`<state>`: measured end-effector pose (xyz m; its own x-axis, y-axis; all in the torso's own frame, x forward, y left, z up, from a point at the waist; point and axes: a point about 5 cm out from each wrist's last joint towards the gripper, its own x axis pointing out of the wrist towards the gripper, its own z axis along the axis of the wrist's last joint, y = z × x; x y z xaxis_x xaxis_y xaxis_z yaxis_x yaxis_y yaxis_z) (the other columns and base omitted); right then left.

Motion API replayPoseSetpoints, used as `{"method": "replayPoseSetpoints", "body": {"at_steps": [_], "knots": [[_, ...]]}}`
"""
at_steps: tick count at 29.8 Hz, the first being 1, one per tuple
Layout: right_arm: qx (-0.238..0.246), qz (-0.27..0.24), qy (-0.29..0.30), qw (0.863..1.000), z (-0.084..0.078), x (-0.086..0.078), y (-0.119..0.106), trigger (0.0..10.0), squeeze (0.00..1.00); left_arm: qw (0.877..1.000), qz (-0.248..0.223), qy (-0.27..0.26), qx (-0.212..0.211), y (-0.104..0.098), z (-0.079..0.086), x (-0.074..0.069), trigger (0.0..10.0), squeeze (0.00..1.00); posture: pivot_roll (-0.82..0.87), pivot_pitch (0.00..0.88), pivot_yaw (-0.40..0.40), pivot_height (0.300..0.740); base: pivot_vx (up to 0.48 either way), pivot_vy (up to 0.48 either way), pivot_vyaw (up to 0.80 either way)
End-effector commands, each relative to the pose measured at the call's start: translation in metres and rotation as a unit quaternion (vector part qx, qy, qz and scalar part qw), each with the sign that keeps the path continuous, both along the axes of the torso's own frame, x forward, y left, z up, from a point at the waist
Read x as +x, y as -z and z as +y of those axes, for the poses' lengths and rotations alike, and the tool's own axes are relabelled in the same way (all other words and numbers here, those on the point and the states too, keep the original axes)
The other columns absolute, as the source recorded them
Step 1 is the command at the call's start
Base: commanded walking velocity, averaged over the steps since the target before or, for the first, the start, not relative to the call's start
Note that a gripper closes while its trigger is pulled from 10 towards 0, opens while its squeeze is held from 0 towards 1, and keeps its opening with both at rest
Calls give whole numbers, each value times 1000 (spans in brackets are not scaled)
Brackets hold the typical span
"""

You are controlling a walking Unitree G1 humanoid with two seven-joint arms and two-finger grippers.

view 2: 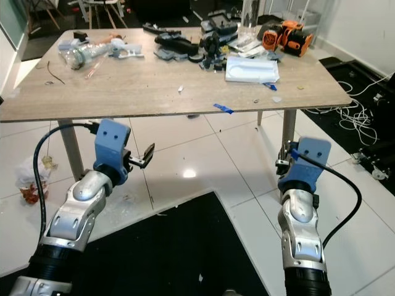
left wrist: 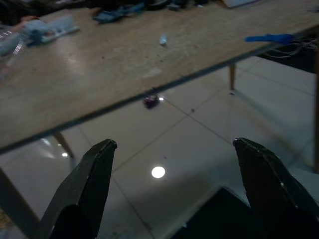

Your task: Picking trash to rubbish bin

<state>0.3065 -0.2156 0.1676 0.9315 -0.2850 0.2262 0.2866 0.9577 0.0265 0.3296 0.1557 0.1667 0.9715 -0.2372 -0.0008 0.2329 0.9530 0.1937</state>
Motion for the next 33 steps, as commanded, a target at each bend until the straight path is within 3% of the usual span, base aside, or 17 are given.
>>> {"method": "replayPoseSetpoints", "body": {"at_steps": [1,33], "knots": [[2,0,3,1000,-2,-1,-1,10000,0,1000,2,4,4,0,-1,0,10000,0,-23,133,72,740,371,0,-569],[5,-10,-3,1000,-1,1,-7,10000,0,1000,-23,8,-6,-17,-4,3,10000,0,-28,144,72,740,371,0,-46]]}}
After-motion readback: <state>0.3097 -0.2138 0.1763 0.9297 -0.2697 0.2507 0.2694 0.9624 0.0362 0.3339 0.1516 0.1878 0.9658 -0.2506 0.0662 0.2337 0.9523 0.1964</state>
